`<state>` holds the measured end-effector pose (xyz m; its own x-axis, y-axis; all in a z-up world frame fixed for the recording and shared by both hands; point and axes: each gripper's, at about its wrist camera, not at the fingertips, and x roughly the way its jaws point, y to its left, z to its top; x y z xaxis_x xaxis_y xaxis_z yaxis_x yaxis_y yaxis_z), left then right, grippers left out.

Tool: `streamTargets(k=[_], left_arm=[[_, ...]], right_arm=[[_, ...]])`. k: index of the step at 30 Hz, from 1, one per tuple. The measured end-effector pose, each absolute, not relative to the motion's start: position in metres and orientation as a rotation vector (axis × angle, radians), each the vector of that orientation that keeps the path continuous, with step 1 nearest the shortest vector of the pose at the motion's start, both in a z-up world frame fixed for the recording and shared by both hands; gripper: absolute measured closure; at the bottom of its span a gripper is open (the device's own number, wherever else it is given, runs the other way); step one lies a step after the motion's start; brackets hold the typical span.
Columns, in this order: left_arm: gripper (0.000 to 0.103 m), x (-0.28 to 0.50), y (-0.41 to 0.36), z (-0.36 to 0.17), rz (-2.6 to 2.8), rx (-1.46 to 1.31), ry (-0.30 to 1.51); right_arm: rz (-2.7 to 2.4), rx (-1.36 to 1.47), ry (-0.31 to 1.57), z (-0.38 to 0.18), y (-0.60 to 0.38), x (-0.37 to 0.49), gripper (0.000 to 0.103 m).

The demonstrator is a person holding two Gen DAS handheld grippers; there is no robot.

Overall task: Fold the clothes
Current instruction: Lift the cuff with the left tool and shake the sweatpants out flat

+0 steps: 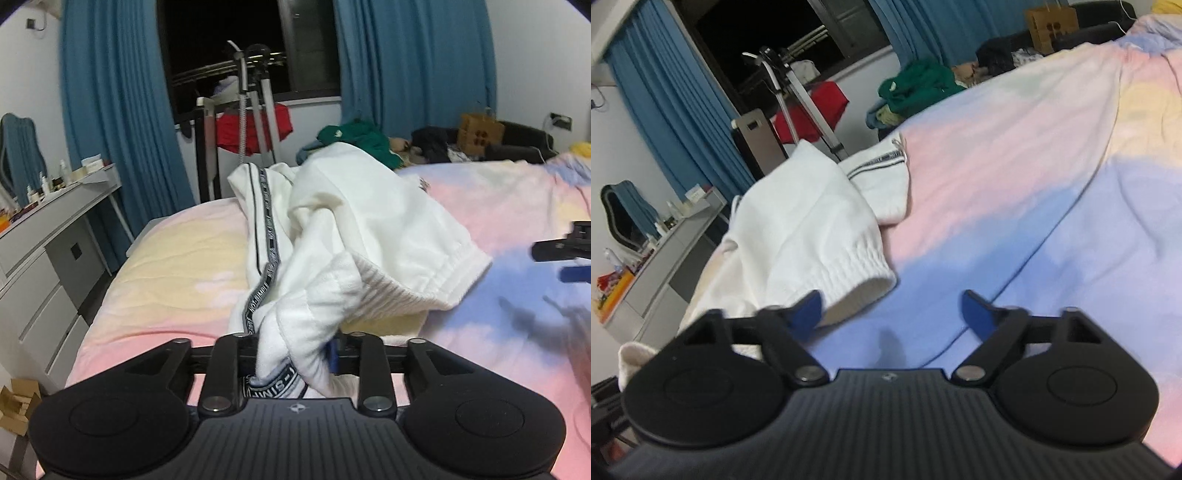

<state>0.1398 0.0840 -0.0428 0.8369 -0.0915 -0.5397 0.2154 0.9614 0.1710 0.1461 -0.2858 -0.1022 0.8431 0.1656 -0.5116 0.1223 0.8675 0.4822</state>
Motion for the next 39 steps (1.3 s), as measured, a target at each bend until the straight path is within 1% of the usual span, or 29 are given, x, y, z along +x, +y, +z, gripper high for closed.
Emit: streamTargets(k=[2, 3, 4, 8, 12, 14, 17, 19, 22, 24, 25, 27, 30, 31, 32, 33, 34, 35, 39], left_arm=[[0.047, 0.135, 0.076, -0.044, -0.189, 0.257, 0.558], [0.043, 0.132, 0.071, -0.043, -0.203, 0.279, 0.551], [0.037, 0.130, 0.064, -0.042, -0.214, 0.308, 0.538], [0.021, 0.093, 0.041, -0.037, -0.268, 0.405, 0.429], [0.019, 0.078, 0.004, -0.038, -0.373, 0.447, 0.412], [0.018, 0.082, -0.024, -0.049, -0.404, 0.538, 0.422], [0.019, 0.102, -0.061, -0.070, -0.402, 0.656, 0.443], [0.020, 0.124, -0.082, -0.083, -0.392, 0.675, 0.475], [0.024, 0.167, -0.108, -0.098, -0.355, 0.645, 0.526], [0.026, 0.198, -0.124, -0.107, -0.328, 0.615, 0.566], [0.029, 0.215, -0.131, -0.112, -0.310, 0.582, 0.593], [0.032, 0.237, -0.143, -0.121, -0.276, 0.543, 0.620], [0.046, 0.256, -0.148, -0.119, -0.253, 0.439, 0.611], [0.059, 0.256, -0.138, -0.107, -0.239, 0.395, 0.584], [0.067, 0.256, -0.128, -0.095, -0.225, 0.350, 0.558], [0.072, 0.256, -0.118, -0.083, -0.211, 0.306, 0.531], [0.087, 0.256, -0.108, -0.071, -0.197, 0.262, 0.503], [0.089, 0.256, -0.098, -0.059, -0.183, 0.218, 0.476], [0.091, 0.256, -0.054, -0.008, -0.123, 0.045, 0.368]], right_arm=[[0.002, 0.510, 0.562, -0.099, -0.285, 0.143, 0.035], [-0.014, 0.511, 0.552, -0.097, -0.287, 0.141, 0.038], [-0.030, 0.521, 0.541, -0.094, -0.290, 0.138, 0.039], [-0.097, 0.545, 0.480, -0.081, -0.300, 0.126, 0.040], [-0.102, 0.603, 0.452, -0.072, -0.314, 0.119, 0.039], [-0.093, 0.628, 0.454, -0.070, -0.320, 0.117, 0.039], [-0.092, 0.637, 0.478, -0.072, -0.327, 0.119, 0.039], [-0.101, 0.642, 0.477, -0.073, -0.331, 0.118, 0.039], [-0.111, 0.668, 0.459, -0.074, -0.340, 0.114, 0.039], [-0.119, 0.683, 0.445, -0.078, -0.346, 0.113, 0.039], [-0.121, 0.691, 0.444, -0.081, -0.350, 0.114, 0.039], [-0.127, 0.709, 0.450, -0.089, -0.356, 0.118, 0.039], [-0.136, 0.731, 0.467, -0.101, -0.360, 0.127, 0.039], [-0.140, 0.729, 0.472, -0.104, -0.361, 0.129, 0.039], [-0.144, 0.727, 0.476, -0.107, -0.361, 0.132, 0.039], [-0.146, 0.728, 0.481, -0.110, -0.361, 0.134, 0.039], [-0.144, 0.738, 0.484, -0.112, -0.362, 0.134, 0.039], [-0.142, 0.746, 0.486, -0.114, -0.362, 0.135, 0.039], [-0.133, 0.708, 0.476, -0.112, -0.354, 0.131, 0.039]])
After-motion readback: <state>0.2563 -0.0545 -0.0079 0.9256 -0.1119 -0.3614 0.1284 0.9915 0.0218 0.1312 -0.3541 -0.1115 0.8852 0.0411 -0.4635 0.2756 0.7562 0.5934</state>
